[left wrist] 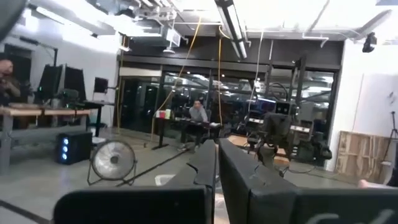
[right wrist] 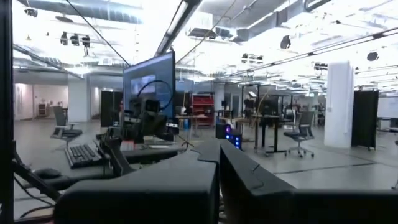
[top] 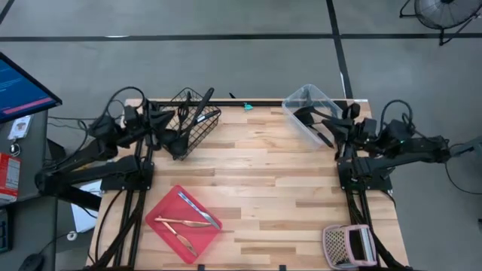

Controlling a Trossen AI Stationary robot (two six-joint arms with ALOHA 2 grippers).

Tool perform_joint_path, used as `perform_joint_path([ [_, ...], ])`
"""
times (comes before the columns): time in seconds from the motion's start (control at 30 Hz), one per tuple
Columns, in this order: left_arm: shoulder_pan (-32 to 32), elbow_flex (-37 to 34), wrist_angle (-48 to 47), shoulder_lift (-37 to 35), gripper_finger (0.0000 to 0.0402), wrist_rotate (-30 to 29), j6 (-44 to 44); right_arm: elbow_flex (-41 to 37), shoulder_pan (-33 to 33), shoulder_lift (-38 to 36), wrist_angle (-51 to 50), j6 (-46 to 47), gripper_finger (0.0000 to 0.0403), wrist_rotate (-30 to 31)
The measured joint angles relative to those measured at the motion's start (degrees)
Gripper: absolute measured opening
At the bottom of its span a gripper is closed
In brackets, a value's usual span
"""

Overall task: Pick & Place Kitchen Items
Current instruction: Return to Home Position

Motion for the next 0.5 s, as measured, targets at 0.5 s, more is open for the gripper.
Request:
perform_joint_path([
  [0.5, 0.0, -16.49, 1.4, -15.79, 0.0002, -6.31, -2.4, -16.14, 0.0, -8.2, 14.05, 1.66, 0.0, -0.19],
])
